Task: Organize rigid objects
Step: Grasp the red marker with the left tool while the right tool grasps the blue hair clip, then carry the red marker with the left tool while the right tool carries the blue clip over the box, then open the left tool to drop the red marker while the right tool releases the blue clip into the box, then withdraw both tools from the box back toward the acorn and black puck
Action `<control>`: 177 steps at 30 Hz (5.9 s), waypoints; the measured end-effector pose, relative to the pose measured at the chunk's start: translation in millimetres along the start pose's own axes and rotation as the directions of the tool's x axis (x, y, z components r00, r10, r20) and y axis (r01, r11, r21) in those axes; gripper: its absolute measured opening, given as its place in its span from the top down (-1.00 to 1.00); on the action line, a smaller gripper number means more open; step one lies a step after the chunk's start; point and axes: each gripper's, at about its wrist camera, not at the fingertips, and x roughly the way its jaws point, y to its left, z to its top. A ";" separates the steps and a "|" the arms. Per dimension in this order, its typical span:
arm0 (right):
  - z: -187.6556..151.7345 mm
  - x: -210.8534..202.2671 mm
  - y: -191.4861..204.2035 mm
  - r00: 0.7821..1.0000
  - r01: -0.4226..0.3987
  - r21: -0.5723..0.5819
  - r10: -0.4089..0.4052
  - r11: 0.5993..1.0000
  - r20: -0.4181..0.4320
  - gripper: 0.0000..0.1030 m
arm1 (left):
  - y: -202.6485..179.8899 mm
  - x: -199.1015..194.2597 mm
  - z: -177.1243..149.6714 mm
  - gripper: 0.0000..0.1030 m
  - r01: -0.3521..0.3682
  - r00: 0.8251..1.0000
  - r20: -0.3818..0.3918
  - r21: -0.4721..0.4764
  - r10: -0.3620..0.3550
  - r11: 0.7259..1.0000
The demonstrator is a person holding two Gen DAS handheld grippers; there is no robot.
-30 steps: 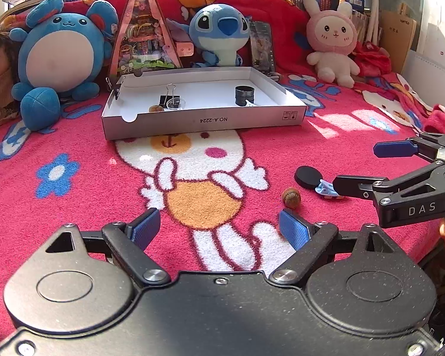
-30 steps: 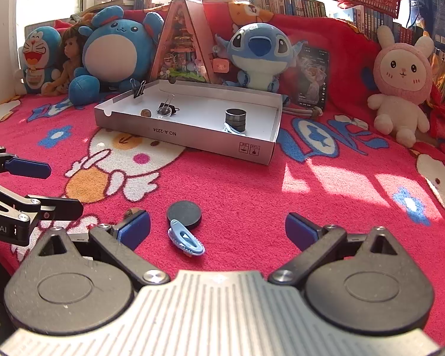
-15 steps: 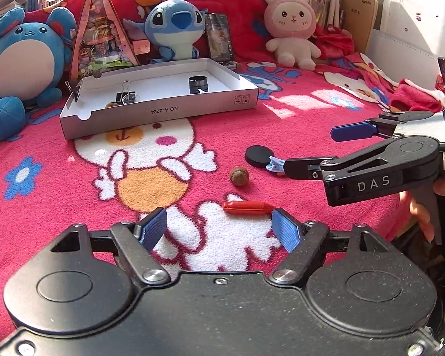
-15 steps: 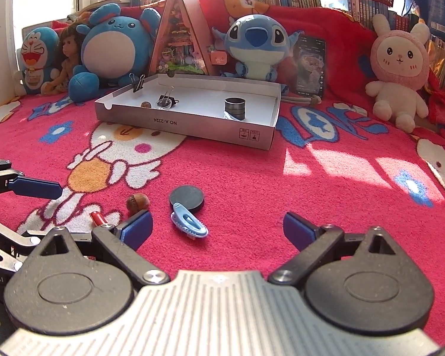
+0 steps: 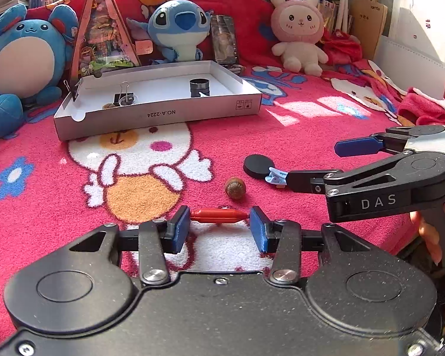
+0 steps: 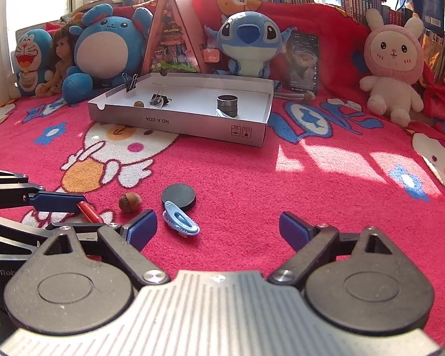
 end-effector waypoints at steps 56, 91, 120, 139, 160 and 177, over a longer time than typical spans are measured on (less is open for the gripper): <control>40.3 15.9 8.3 0.997 0.006 0.033 -0.008 0.999 0.077 0.61 | 87.0 18.5 65.6 0.19 -0.186 0.977 0.066 -0.206 0.204 0.961; 139.9 150.4 -57.2 0.993 0.061 0.391 -0.018 0.919 -0.114 0.61 | 155.2 149.8 156.8 0.19 -0.291 0.957 -0.108 -0.320 0.271 0.902; 137.3 158.3 -53.9 0.993 0.072 0.349 -0.035 0.934 -0.111 0.11 | 141.4 148.4 152.2 -0.36 -0.303 0.953 -0.072 -0.247 0.294 0.921; 126.3 118.9 -41.4 0.999 0.022 0.258 -0.012 0.966 -0.037 -0.34 | 117.8 100.8 139.0 -0.53 -0.263 0.963 0.003 -0.182 0.268 0.947; 85.2 53.3 -13.6 0.998 -0.035 0.029 0.033 0.999 0.055 -0.65 | 74.3 33.2 80.1 -0.55 -0.094 0.995 0.020 -0.110 0.096 0.989; 39.5 35.7 -25.2 1.000 -0.027 0.009 0.027 1.000 0.011 -0.65 | 9.9 17.4 25.3 -0.31 0.080 0.996 -0.025 0.003 -0.080 0.997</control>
